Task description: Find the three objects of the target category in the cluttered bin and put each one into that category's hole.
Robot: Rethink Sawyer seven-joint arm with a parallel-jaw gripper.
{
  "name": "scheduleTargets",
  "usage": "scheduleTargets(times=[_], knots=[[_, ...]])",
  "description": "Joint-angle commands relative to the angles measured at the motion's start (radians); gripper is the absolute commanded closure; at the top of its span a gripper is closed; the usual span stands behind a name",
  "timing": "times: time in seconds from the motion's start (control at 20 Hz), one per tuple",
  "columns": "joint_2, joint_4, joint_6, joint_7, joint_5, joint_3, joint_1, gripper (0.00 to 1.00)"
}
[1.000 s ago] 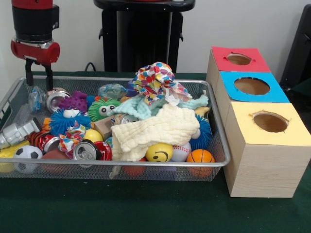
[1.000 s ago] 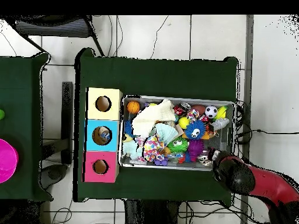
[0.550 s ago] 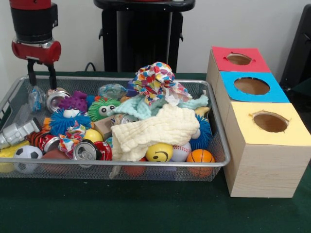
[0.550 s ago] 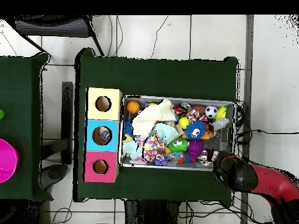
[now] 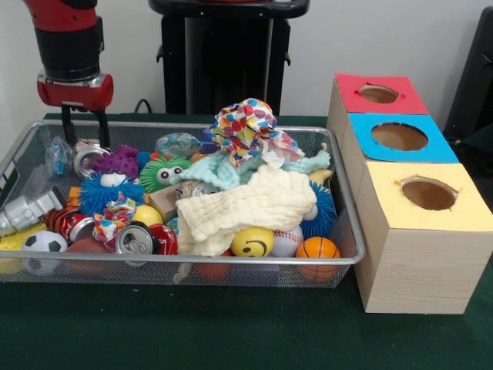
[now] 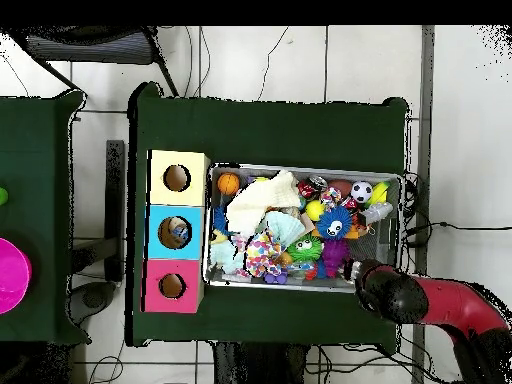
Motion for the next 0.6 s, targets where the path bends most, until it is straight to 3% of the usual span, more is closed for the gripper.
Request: scheduleTargets(times=[0.05,0.6], knots=[[0.000,-0.083,0.113,-0.358,-0.086,0.124,-0.011,0.00],[-0.061,-0.063,0.142,-0.383,-0.090,0.152,-0.022,0.00]])
